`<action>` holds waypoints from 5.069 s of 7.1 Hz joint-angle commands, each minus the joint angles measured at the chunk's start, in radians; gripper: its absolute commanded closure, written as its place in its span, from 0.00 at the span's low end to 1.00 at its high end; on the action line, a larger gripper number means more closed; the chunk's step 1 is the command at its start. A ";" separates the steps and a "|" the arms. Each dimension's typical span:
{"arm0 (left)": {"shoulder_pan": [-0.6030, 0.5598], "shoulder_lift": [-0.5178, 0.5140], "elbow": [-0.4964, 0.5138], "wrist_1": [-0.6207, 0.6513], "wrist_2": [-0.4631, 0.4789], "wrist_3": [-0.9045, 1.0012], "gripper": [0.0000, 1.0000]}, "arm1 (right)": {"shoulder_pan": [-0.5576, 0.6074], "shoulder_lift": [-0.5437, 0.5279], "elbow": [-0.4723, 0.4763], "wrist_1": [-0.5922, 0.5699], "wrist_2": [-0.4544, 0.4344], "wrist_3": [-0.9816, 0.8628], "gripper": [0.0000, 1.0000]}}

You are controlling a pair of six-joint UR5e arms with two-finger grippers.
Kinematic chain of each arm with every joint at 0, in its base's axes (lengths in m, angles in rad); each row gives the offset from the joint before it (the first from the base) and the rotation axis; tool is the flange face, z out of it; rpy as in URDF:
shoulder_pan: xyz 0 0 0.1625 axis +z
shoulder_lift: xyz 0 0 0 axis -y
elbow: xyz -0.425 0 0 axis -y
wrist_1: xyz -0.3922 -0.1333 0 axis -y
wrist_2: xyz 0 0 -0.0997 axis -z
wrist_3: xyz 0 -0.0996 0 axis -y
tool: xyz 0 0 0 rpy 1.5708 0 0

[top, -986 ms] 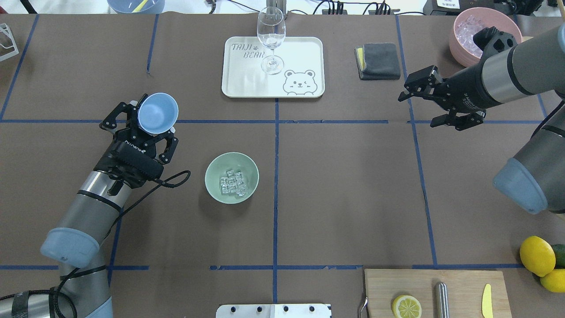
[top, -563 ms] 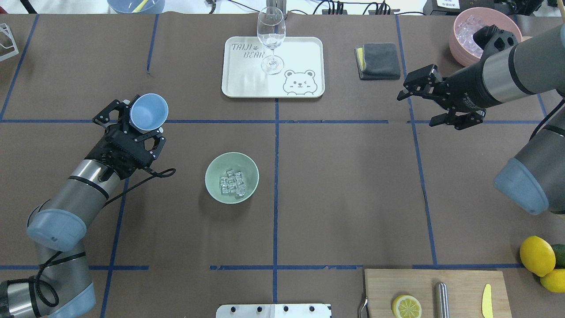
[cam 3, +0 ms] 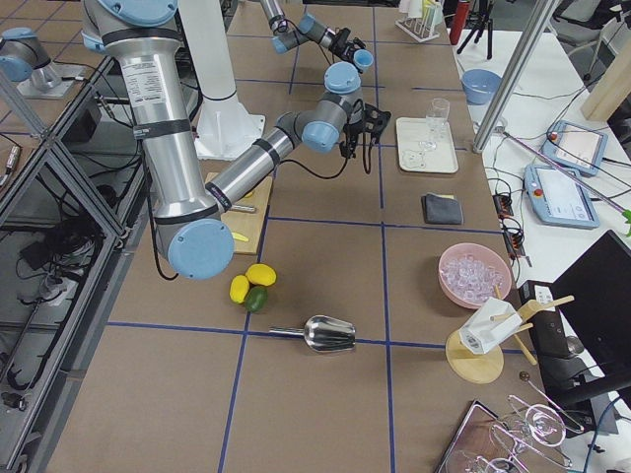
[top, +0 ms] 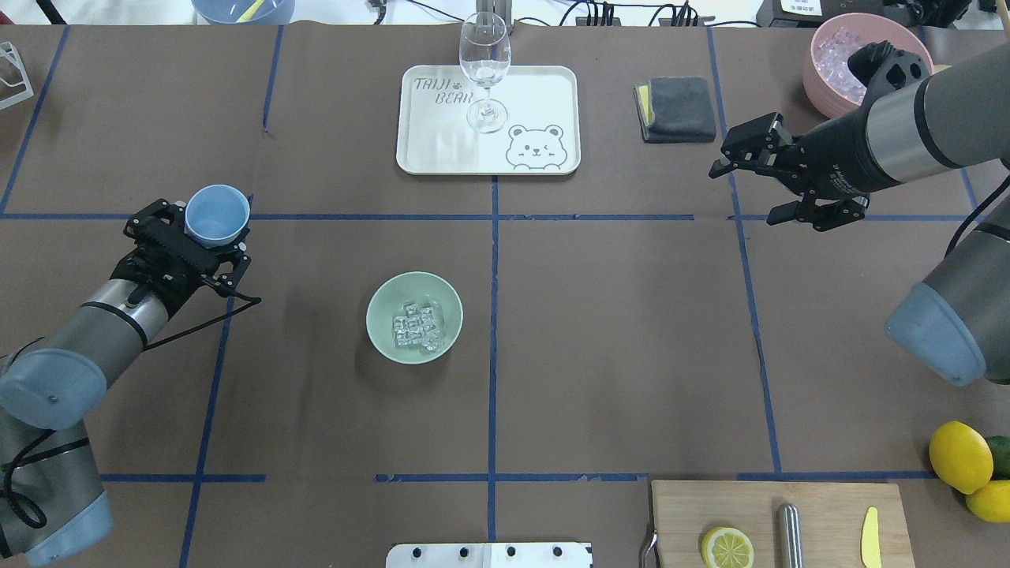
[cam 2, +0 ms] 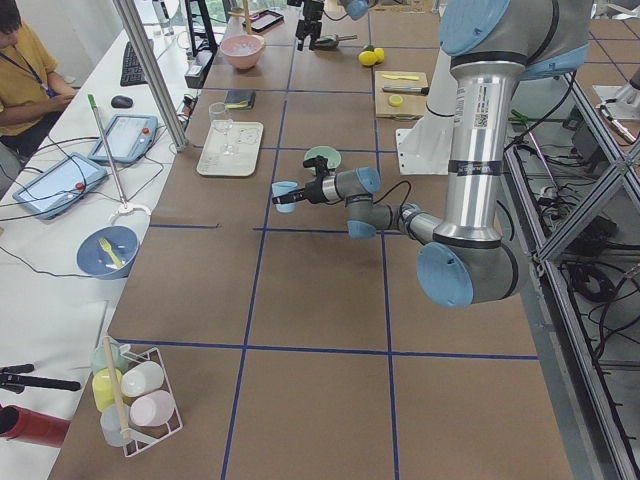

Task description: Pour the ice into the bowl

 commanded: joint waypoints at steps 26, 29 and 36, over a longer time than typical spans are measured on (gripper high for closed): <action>0.281 0.217 0.315 -0.389 0.385 -0.688 0.06 | -0.010 0.000 0.050 -0.008 -0.001 0.003 0.00; 0.280 0.321 0.183 -0.391 0.278 -0.623 0.00 | -0.010 -0.002 0.056 -0.008 -0.003 0.011 0.00; 0.161 0.538 0.031 -0.395 -0.149 -0.225 0.00 | -0.097 0.044 0.055 -0.015 -0.047 0.050 0.00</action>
